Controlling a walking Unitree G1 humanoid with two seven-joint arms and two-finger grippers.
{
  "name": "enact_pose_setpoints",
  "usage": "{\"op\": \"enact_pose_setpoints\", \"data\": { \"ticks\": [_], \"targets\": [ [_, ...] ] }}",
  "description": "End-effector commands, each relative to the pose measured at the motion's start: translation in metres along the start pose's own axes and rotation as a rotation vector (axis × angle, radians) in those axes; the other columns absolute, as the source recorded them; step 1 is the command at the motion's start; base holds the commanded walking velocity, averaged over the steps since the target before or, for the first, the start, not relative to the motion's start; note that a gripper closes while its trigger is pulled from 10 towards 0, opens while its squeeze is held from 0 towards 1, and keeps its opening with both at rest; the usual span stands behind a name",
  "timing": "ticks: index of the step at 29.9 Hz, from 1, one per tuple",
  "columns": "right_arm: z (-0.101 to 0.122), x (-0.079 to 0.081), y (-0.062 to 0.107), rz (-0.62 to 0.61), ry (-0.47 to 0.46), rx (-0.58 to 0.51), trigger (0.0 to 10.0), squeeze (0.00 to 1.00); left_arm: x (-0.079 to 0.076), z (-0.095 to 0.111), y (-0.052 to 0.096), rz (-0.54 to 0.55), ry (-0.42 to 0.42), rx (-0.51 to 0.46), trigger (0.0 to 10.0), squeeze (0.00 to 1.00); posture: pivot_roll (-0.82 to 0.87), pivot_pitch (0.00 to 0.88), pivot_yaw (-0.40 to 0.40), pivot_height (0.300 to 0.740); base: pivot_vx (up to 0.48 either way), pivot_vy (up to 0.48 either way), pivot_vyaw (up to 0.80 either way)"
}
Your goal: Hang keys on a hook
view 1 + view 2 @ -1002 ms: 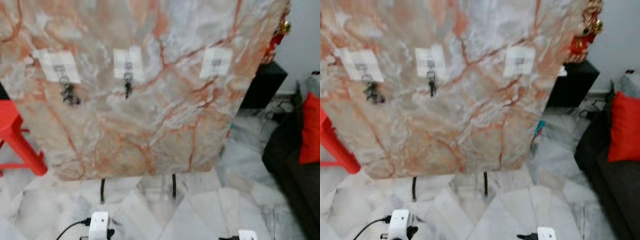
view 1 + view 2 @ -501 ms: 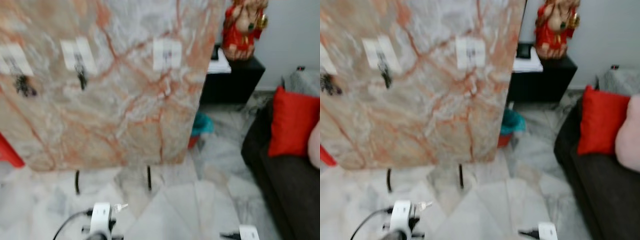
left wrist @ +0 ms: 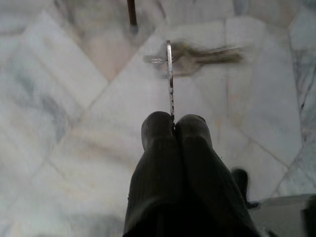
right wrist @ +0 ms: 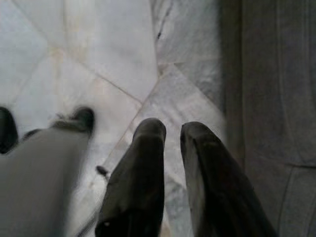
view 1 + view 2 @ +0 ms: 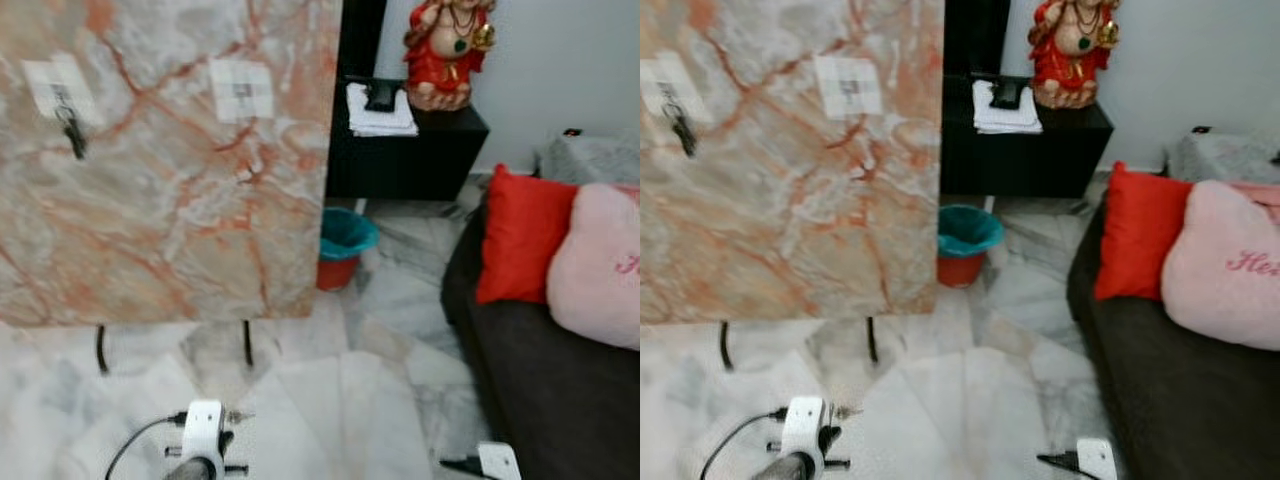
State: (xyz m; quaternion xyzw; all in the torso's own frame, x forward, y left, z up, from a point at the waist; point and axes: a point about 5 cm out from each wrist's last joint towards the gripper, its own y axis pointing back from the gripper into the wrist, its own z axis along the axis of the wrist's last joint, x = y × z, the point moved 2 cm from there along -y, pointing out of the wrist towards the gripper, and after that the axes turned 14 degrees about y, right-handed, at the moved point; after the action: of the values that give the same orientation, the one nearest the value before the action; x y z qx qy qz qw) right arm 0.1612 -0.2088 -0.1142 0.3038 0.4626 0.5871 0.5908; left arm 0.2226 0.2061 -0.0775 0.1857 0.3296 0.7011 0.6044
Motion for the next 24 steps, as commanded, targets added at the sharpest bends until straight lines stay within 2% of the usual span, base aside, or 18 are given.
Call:
{"op": "enact_pose_setpoints", "data": {
  "ticks": [1,5,7,9,14,15,16,18,22,23,24],
  "targets": [
    [-0.004,-0.007,0.000,-0.015,0.002,0.008,10.0,0.00,-0.006,0.003,-0.001,-0.016,-0.018,-0.014,10.0,0.00,0.10,0.078,-0.088,0.740,0.000,-0.461,0.00],
    [-0.004,-0.007,0.000,-0.014,-0.022,0.007,10.0,0.00,-0.007,0.019,-0.004,-0.015,-0.044,-0.078,10.0,0.00,0.10,0.078,-0.090,0.740,0.000,-0.458,0.00],
    [-0.004,-0.006,0.000,-0.013,-0.019,0.006,10.0,0.00,-0.007,0.043,-0.006,-0.001,-0.055,-0.171,10.0,0.00,0.10,0.079,-0.091,0.740,0.000,0.000,0.00],
    [-0.004,-0.006,0.000,-0.013,-0.019,0.006,10.0,0.00,-0.007,0.049,-0.006,0.001,-0.059,-0.194,10.0,0.00,0.10,0.078,-0.093,0.740,0.000,0.000,0.00],
    [-0.004,-0.003,0.000,-0.013,-0.028,-0.003,10.0,0.00,-0.015,0.105,-0.003,-0.003,-0.132,-0.435,10.0,0.00,0.10,0.072,-0.088,0.740,0.000,0.000,0.00],
    [-0.004,-0.003,0.000,-0.013,-0.028,-0.003,10.0,0.00,-0.015,0.105,-0.003,-0.003,-0.132,-0.435,10.0,0.00,0.10,0.072,-0.088,0.740,0.000,0.000,0.00],
    [-0.003,-0.002,0.000,-0.013,-0.034,-0.011,10.0,0.00,-0.015,0.130,0.004,0.018,-0.144,-0.555,10.0,0.00,0.10,0.070,-0.085,0.740,0.000,0.000,0.00],
    [-0.002,-0.002,0.000,-0.011,-0.043,-0.017,10.0,0.00,-0.017,0.153,0.012,0.026,-0.160,-0.659,10.0,0.00,0.10,0.070,-0.085,0.740,0.000,0.000,0.00],
    [-0.002,-0.001,0.000,-0.010,-0.047,-0.020,10.0,0.00,-0.023,0.176,0.023,0.015,-0.218,-0.766,10.0,0.00,0.09,0.062,-0.080,0.740,0.000,0.000,0.00],
    [-0.001,0.000,0.000,-0.009,-0.052,-0.026,10.0,0.00,-0.028,0.188,0.031,-0.003,-0.234,-0.828,10.0,0.00,0.09,0.060,-0.079,0.740,0.000,0.000,0.00],
    [-0.001,0.000,0.000,-0.009,-0.052,-0.026,10.0,0.00,-0.028,0.188,0.031,-0.003,-0.234,-0.828,10.0,0.00,0.09,0.060,-0.079,0.740,0.000,0.000,0.00]
  ]
}}
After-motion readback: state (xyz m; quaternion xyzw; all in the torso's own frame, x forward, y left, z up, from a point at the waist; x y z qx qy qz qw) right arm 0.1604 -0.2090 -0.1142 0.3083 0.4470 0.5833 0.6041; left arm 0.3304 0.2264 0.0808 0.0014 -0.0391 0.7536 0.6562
